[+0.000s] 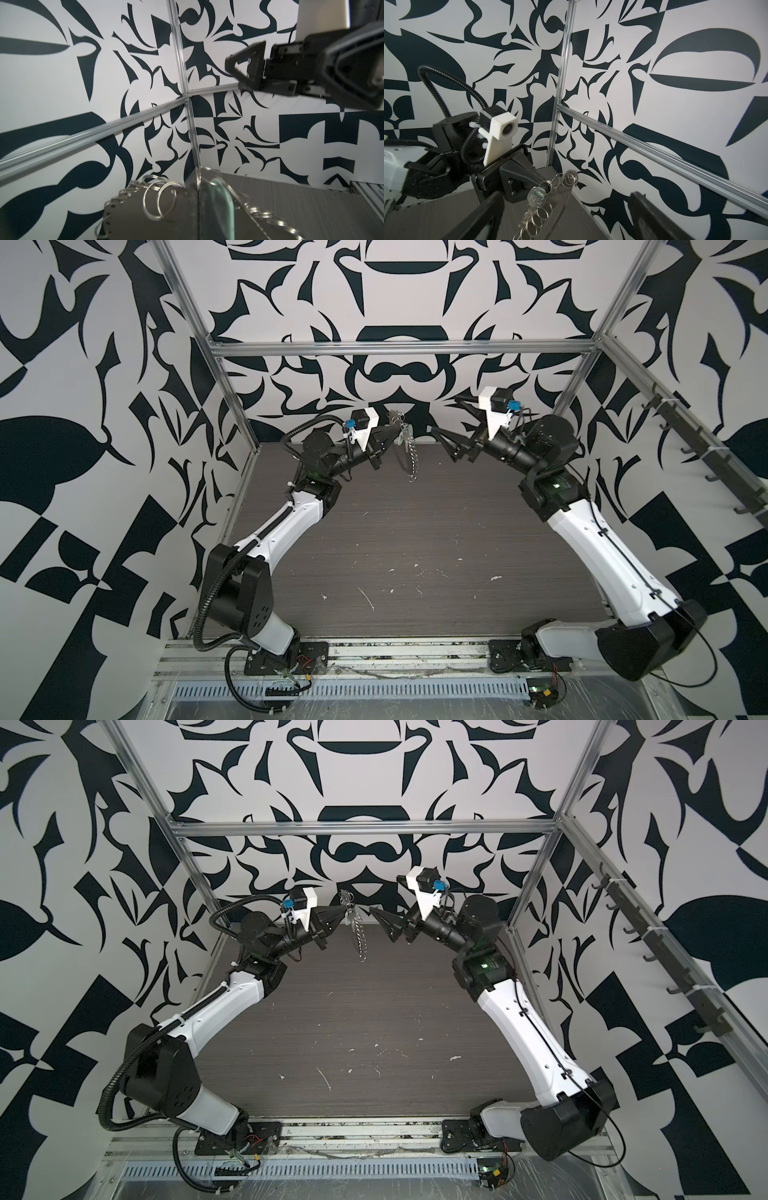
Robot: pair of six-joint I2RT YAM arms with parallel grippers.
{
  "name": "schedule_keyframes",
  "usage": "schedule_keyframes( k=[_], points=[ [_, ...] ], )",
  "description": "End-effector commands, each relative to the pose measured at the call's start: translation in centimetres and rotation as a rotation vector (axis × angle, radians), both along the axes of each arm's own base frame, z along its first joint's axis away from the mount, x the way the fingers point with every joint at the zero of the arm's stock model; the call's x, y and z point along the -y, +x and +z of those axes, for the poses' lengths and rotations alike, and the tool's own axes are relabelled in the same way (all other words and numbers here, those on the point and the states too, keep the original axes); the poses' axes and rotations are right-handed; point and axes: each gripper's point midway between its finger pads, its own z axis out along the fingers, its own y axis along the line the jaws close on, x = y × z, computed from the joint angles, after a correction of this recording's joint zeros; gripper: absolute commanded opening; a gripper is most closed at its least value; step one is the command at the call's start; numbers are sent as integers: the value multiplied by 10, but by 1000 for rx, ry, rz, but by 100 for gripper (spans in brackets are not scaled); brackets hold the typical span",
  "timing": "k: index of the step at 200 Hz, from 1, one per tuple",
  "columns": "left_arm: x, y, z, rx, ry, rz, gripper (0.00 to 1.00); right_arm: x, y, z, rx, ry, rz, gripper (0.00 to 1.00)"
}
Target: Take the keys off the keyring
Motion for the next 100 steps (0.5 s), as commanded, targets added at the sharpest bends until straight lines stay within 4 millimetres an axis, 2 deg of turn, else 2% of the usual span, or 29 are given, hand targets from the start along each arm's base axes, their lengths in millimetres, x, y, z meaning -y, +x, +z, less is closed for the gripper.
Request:
schedule_keyframes(
  k=[1,45,79,100],
  points=[
    [-8,-25,5,88,-20,-80,0,-4,-18,-11,-1,-97,72,94],
    [-15,-63,-23,192,-38,-286,0,-18,-17,-54,-77,-159,185,83],
    [-14,-66,-43,174,-3,-314,0,-25,-22,-79,-61,-179,267,72],
    [-15,-71,-47,182,5,-312,0,-28,-28,-92,-7,-220,303,58]
  ],
)
